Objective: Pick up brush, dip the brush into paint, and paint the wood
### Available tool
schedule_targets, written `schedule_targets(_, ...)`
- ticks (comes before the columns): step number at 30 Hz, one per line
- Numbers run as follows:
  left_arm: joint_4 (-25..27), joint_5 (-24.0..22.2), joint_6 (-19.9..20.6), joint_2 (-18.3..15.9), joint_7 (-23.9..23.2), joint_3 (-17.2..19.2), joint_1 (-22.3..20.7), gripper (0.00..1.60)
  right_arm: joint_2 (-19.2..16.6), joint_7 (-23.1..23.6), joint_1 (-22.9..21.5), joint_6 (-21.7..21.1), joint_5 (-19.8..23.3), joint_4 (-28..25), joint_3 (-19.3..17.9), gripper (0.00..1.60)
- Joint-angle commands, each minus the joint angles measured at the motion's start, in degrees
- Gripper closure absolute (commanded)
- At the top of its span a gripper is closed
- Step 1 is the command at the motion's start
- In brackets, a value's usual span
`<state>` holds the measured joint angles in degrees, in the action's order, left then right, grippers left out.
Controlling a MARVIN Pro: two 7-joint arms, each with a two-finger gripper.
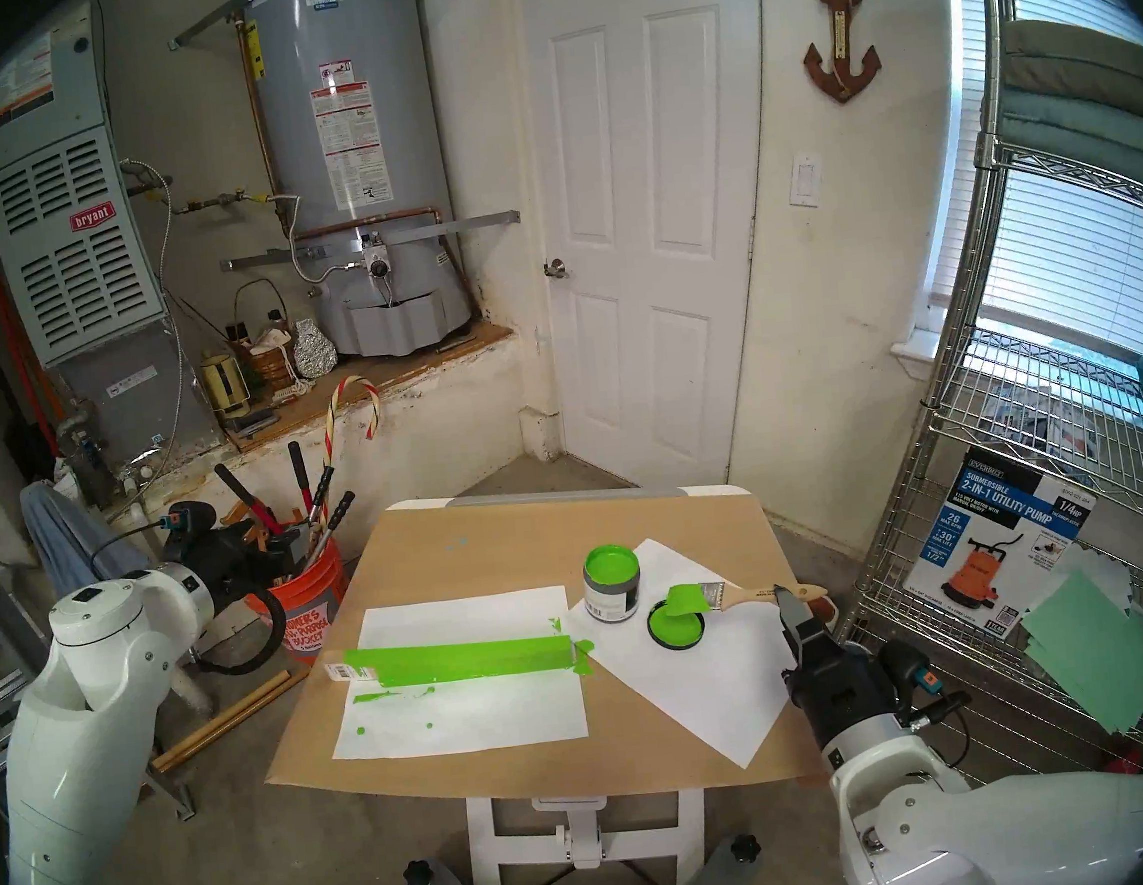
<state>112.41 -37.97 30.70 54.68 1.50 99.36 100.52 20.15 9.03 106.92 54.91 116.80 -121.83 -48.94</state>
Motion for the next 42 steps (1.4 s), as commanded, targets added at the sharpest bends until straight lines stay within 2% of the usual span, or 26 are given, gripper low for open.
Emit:
schedule_targets(1,1.04,0.07,-0.52,-0.03,0.15,0.67,-0.29,0.0,1.76,-4.25,-1.31,0.09,-5.38,-0.26,-0.09,1.6)
schedule_targets(8,1.05,0.07,-0.53,-0.03,0.15,0.67,-0.29,0.0,3.53,-10.45,-3.27,0.09,-10.78,0.9,1.63,1.6)
schedule_targets(14,1.05,0.07,-0.53,-0.02,0.15,0.67,-0.28,0.0,4.48,-13.34,-3.73,0.09,-13.52,1.87,2.34,1.6)
schedule_targets(25,1.04,0.07,-0.52,-0.03,0.15,0.67,-0.29,0.0,6.24,-16.16,-4.79,0.09,-16.38,2.54,2.86,1.6)
schedule_targets(36,1.06,0.07,-0.54,-0.02,0.15,0.68,-0.28,0.0,7.12,-21.62,-6.13,0.09,-21.92,2.77,4.06,1.6)
schedule_targets(42,1.06,0.07,-0.54,-0.02,0.15,0.68,-0.27,0.0,6.82,-21.76,-5.36,0.09,-21.59,2.27,3.98,1.6)
